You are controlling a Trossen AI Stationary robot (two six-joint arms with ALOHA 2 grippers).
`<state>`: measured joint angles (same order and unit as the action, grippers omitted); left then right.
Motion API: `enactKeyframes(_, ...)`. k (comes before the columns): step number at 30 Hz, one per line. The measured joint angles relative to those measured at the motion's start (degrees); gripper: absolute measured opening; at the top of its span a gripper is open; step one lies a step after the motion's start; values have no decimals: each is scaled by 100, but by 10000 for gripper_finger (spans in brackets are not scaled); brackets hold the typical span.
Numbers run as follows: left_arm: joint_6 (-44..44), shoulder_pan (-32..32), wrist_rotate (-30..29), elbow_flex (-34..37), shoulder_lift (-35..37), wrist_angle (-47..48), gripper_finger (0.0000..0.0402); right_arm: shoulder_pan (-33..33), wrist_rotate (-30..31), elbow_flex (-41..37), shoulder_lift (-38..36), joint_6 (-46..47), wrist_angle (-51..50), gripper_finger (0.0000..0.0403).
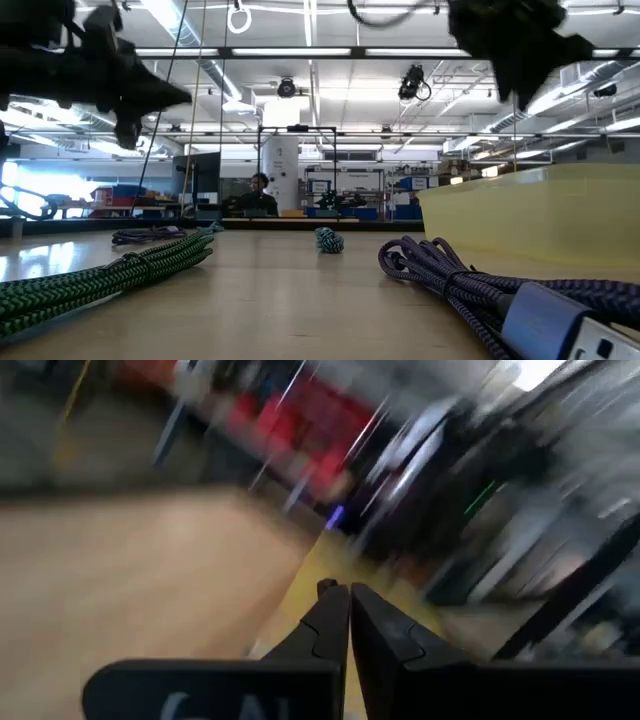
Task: Pick and place USB-C Cables
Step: Put the top purple charger cable into the yellow bin
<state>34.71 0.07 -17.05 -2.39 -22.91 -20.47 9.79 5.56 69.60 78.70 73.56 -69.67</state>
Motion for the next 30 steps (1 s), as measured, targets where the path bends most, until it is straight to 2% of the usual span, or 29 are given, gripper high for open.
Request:
enactKeyframes(6, 664, -92, 272, -1033, -181, 3066, 34, -269, 853, 1047, -4, -895, -30, 142)
enactKeyframes(14, 916, -137, 433, -2295, -1254, 4984, 119, -717, 1049, 1866, -4, -2227, -28, 142)
enactKeyframes(19, 1993, -139, 592, -2590, -2242, 5299, 174, -994, 1047, 2088, -4, -2963, -11, 142)
enactKeyframes(24, 2116, -141, 688, -2708, -3186, 5185, 205, -1212, 919, 2122, -4, -3640, 56, 142)
enactKeyframes(30, 2215, -139, 870, -2741, -4072, 4958, 215, -1370, 641, 2122, -4, -4129, 61, 142)
